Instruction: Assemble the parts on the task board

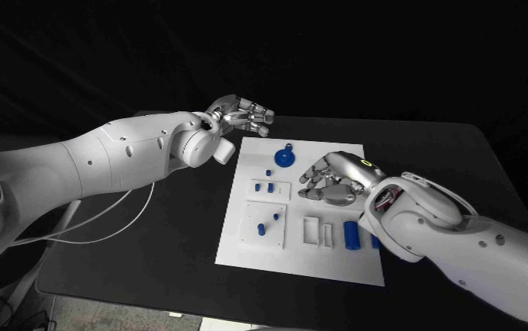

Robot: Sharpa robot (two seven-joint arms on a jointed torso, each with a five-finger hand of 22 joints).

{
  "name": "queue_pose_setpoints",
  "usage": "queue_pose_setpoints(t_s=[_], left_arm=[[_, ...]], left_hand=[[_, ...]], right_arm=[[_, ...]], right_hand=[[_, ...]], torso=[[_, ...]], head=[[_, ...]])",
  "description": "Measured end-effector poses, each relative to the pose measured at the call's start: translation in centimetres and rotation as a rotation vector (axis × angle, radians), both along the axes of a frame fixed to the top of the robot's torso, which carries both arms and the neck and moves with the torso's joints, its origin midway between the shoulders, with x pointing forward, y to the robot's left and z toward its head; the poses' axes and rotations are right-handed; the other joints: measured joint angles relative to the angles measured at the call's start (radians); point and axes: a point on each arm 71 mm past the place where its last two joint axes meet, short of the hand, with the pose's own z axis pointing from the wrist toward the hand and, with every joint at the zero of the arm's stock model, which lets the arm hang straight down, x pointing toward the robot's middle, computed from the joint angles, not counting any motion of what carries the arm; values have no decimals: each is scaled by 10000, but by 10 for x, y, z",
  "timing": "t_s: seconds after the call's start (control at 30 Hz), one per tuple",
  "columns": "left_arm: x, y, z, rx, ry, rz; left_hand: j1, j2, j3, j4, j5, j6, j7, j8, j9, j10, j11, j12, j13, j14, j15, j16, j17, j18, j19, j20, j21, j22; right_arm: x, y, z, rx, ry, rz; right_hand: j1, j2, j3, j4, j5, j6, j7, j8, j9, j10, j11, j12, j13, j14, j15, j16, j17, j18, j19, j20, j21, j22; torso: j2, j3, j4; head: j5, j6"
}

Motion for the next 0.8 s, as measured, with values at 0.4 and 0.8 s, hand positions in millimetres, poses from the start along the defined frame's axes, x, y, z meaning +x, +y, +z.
queue_pose_setpoints(t_s=[0.4,0.8], left_arm=[[-4,8,-13,130,195,102],[-8,15,-21,128,263,185]], left_hand=[[0,0,-25,25,0,3,3,0,0,0,0,0,0,0,0,0,11,0,0,0,0,1],[-120,0,-132,188,-44,-29,-29,0,0,0,0,0,0,0,0,0,18,0,37,37,-19,-196]], right_arm=[[15,-83,-12,-73,3284,-1947],[2,-121,-40,-1917,6501,-3621]], right_hand=[[-414,1269,-849,603,-1519,448,-409,-1,1371,-1446,-638,7662,6456,-58,-401,1994,3345,-409,9,-470,1288,901],[-1578,552,722,1204,-2219,-70,-355,-2,2698,-1010,-567,8858,8584,86,-362,2496,5258,-408,9,-469,2560,1780]], torso=[[-155,88,-197],[-306,140,-330]], head=[[-743,174],[-1102,140]])
